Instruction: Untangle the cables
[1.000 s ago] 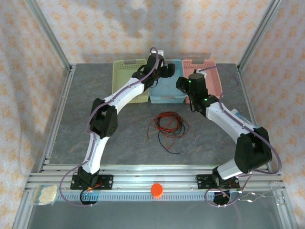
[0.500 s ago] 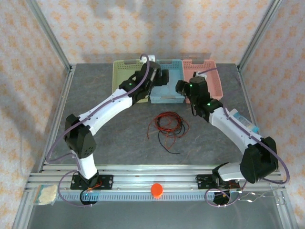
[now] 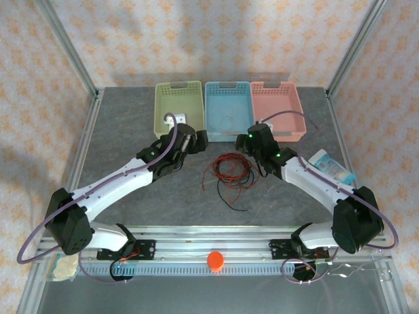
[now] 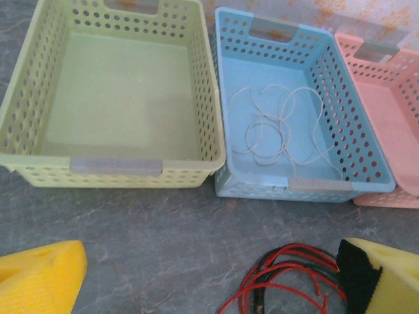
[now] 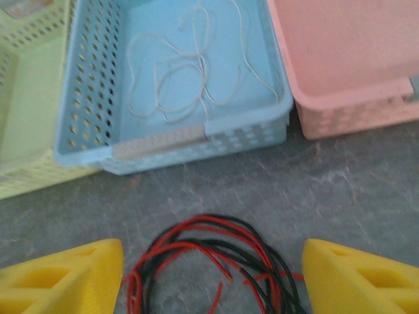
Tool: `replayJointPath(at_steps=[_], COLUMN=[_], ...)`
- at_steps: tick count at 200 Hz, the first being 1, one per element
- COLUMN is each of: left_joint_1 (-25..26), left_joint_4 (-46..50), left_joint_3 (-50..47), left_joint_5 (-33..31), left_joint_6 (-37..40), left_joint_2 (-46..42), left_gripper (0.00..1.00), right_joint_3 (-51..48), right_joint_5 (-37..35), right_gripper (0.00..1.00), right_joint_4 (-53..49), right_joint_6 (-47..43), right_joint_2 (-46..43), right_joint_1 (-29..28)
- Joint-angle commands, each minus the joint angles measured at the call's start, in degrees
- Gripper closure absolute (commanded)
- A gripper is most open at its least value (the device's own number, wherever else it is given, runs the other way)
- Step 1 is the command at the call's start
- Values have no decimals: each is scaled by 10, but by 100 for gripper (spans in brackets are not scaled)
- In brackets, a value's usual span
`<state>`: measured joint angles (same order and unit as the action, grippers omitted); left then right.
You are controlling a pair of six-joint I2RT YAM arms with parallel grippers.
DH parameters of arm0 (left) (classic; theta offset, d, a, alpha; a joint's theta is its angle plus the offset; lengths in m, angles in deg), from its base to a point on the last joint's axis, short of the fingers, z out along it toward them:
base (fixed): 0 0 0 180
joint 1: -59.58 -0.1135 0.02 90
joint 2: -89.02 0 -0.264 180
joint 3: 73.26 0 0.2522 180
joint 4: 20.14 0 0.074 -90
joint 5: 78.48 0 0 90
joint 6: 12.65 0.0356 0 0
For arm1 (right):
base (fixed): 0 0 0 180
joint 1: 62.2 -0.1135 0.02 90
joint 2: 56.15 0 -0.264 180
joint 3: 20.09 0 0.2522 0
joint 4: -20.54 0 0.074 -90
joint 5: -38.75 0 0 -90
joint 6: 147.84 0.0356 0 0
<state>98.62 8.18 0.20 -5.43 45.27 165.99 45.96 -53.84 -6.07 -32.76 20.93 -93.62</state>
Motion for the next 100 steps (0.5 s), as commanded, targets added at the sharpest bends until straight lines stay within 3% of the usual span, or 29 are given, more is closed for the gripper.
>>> replayJointPath(at_steps=[1, 45, 100], left_joint_1=[20, 76, 89], left_joint_4=[-16, -37, -172], left_joint_3=[-39, -95, -199], left_joint_5=[-23, -10, 57], left_joint_6=[-12, -51, -135], left_joint_2=[-21, -17, -28], left_gripper=[1, 0, 1], right_joint_3=[-16, -23, -55], right_joint_5=[12, 52, 198], right_gripper=[29, 34, 36], right_joint_4=[-45, -93, -10], right_joint_6=[33, 45, 7], right_joint_2=[-5, 17, -15], right_joint_1=[-5, -7, -20])
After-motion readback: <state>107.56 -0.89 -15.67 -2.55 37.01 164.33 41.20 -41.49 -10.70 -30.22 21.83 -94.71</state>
